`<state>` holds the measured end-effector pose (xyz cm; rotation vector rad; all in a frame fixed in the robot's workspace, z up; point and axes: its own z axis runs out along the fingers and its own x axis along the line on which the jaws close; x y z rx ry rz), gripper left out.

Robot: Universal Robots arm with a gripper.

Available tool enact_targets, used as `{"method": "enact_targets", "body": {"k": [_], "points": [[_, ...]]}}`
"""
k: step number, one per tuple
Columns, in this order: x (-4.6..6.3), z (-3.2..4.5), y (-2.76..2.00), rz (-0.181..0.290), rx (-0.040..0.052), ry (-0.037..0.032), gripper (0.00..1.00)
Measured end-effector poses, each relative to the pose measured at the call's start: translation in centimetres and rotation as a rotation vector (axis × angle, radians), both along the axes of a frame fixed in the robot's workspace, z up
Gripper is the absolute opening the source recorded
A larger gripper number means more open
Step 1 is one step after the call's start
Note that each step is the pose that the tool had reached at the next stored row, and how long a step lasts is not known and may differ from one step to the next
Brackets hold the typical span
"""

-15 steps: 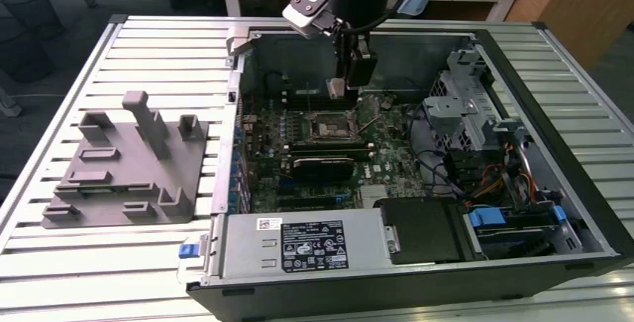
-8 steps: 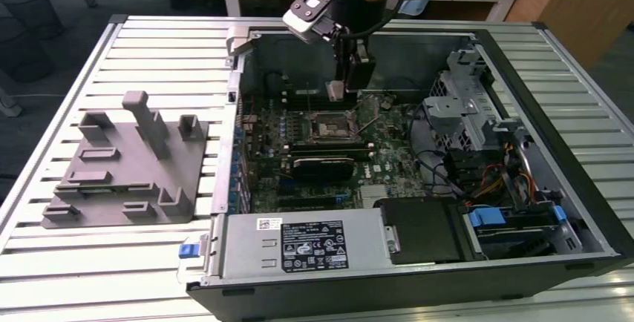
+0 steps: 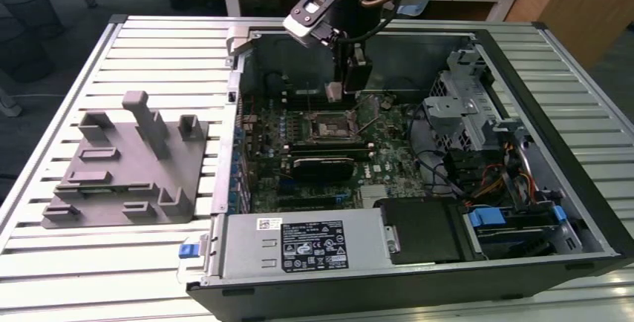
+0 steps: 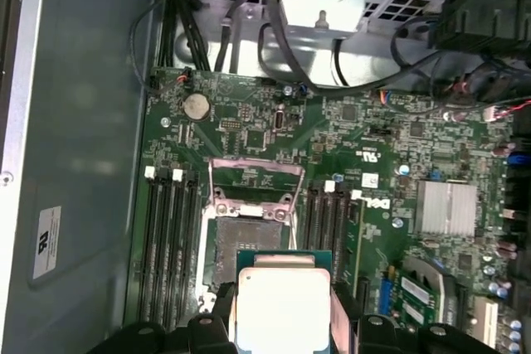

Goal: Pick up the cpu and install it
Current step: 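Place the cpu into insertion slot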

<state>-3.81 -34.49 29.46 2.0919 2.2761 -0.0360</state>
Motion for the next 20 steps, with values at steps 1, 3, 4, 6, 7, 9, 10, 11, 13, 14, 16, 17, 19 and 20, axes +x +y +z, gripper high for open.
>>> {"method": "enact_targets", "body": {"k": [1, 3, 4, 6, 7, 9, 10, 11, 13, 14, 16, 17, 19, 20], "points": [[0.0, -0.18, 0.09, 0.000, 0.0002, -0.0001, 0.53], [0.0, -0.54, 0.27, 0.000, 0.0002, -0.0001, 0.53], [0.0, -0.72, 0.34, -0.001, 0.0001, 0.0000, 0.53], [0.0, -1.01, 0.48, -0.009, 0.0001, -0.0001, 0.53], [0.0, -1.14, 0.56, -0.014, 0.0001, -0.0001, 0.53], [0.0, -1.48, 0.75, -0.017, 0.0002, -0.0001, 0.53], [0.0, -1.66, 0.77, -0.017, 0.0002, -0.0001, 0.53], [0.0, -1.86, 0.79, -0.017, 0.0001, -0.0001, 0.53], [0.0, -2.22, 0.80, -0.017, 0.0001, -0.0001, 0.53], [0.0, -2.40, 0.80, -0.017, 0.0002, -0.0002, 0.53], [0.0, -2.75, 0.79, -0.017, 0.0001, -0.0004, 0.53], [0.0, -2.93, 0.80, -0.017, 0.0000, -0.0003, 0.53], [0.0, -3.26, 0.80, -0.017, 0.0002, -0.0005, 0.53], [0.0, -3.32, 0.80, -0.017, 0.0002, -0.0010, 0.53]]}}
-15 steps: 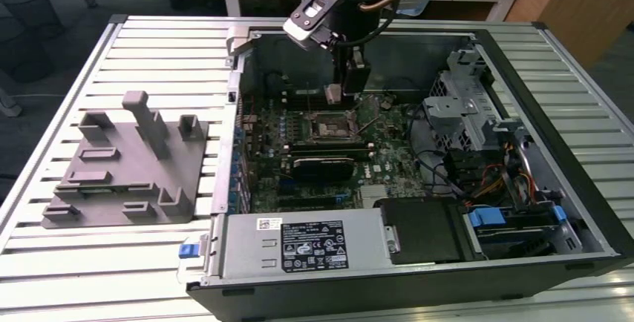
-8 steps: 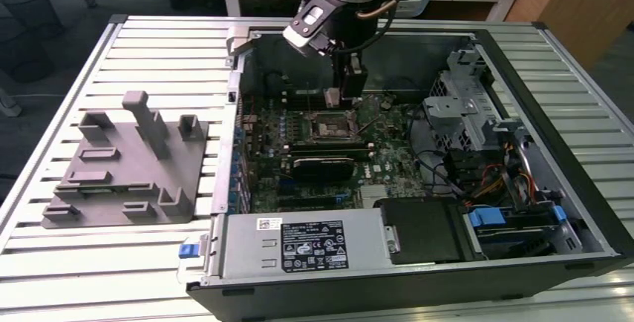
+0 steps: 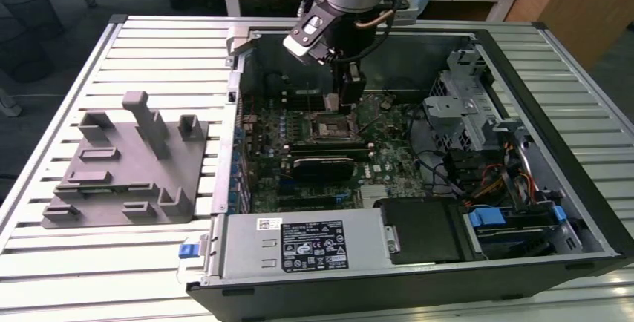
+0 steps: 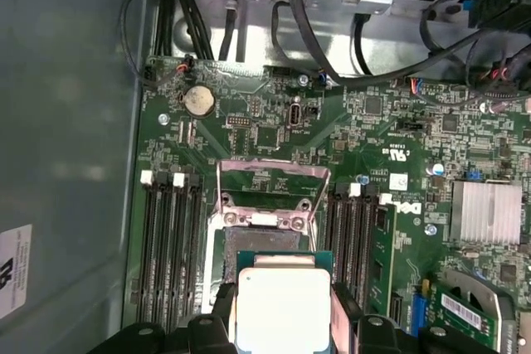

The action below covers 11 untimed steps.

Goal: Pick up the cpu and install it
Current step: 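Place the cpu into insertion slot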

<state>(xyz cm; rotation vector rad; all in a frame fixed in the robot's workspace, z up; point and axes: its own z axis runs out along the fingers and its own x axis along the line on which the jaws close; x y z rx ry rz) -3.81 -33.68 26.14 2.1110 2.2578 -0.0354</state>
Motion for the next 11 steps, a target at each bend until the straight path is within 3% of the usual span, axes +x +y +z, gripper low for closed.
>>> {"method": "enact_targets", "body": {"k": [3, 11], "points": [[0.0, -0.18, 0.00, 0.000, -0.0002, -0.0006, 0.53], [0.0, -1.57, 0.00, 0.000, -0.0002, -0.0009, 0.53]]}}
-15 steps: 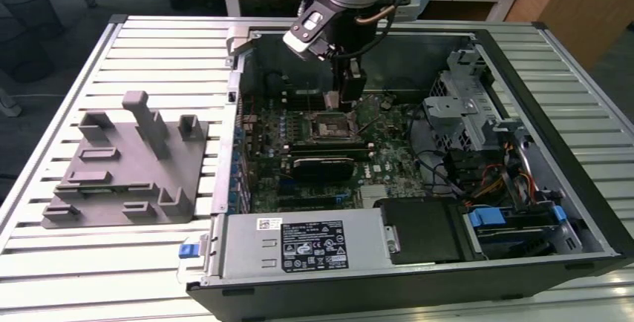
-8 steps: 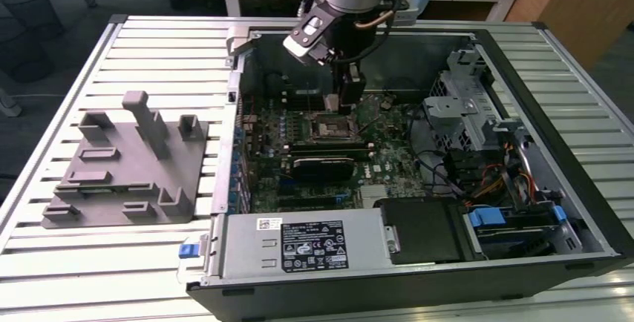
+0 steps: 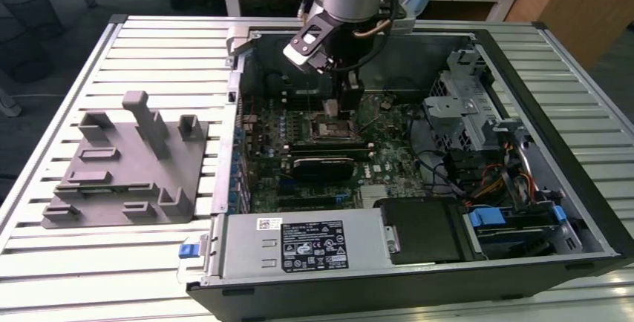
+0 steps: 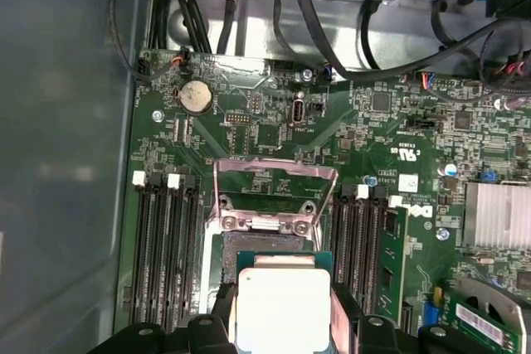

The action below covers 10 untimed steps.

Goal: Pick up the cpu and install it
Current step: 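Place the cpu into insertion slot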

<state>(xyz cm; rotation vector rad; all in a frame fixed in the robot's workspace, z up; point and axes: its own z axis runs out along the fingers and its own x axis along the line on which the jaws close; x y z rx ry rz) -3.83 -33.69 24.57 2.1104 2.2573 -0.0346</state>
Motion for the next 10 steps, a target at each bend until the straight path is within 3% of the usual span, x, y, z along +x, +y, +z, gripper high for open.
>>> {"method": "enact_targets", "body": {"k": [10], "points": [[-0.1, -1.23, 0.06, 0.000, 0.0002, -0.0001, 0.53]]}}
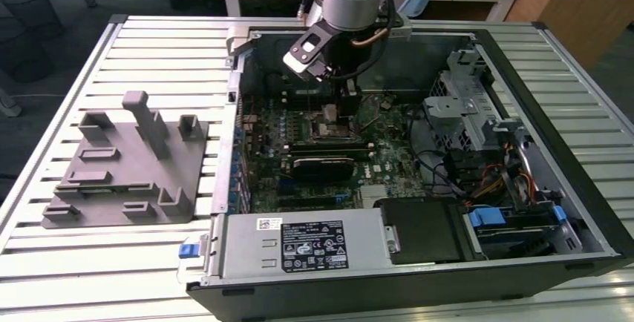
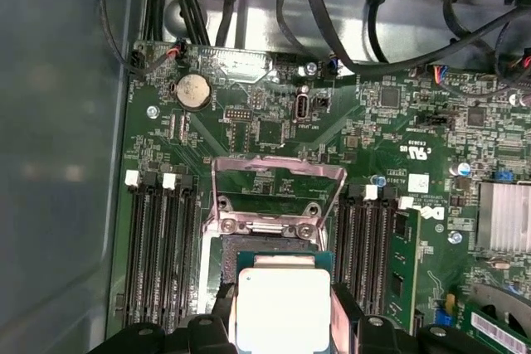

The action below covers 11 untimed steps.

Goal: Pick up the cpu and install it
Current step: 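Place the cpu into insertion slot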

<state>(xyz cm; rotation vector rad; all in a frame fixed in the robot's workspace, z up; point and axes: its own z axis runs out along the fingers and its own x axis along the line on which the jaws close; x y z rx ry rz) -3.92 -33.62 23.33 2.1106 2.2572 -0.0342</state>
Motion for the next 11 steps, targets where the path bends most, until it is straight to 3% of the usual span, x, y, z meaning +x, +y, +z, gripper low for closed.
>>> {"method": "enact_targets", "body": {"k": [11], "points": [[-0.34, -1.10, 0.43, 0.000, 0.0006, -0.0003, 0.53]]}}
